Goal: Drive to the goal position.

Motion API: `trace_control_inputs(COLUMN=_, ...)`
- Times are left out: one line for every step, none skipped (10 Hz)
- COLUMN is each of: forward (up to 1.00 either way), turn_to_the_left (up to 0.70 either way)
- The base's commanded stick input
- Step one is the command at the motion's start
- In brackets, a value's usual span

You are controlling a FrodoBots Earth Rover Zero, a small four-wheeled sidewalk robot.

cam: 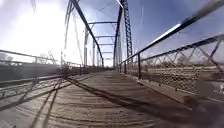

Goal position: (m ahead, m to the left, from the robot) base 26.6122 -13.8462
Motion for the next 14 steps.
trace_control_inputs(forward=1.0, turn_to_the_left=0.0)
trace_control_inputs(forward=1.0, turn_to_the_left=0.0)
trace_control_inputs(forward=1.0, turn_to_the_left=0.0)
trace_control_inputs(forward=1.0, turn_to_the_left=0.0)
trace_control_inputs(forward=1.0, turn_to_the_left=0.0)
trace_control_inputs(forward=1.0, turn_to_the_left=0.0)
trace_control_inputs(forward=1.0, turn_to_the_left=0.0)
trace_control_inputs(forward=1.0, turn_to_the_left=0.0)
trace_control_inputs(forward=1.0, turn_to_the_left=0.26)
trace_control_inputs(forward=1.0, turn_to_the_left=0.4)
trace_control_inputs(forward=1.0, turn_to_the_left=0.39)
trace_control_inputs(forward=1.0, turn_to_the_left=0.36)
trace_control_inputs(forward=1.0, turn_to_the_left=0.14)
trace_control_inputs(forward=1.0, turn_to_the_left=0.0)
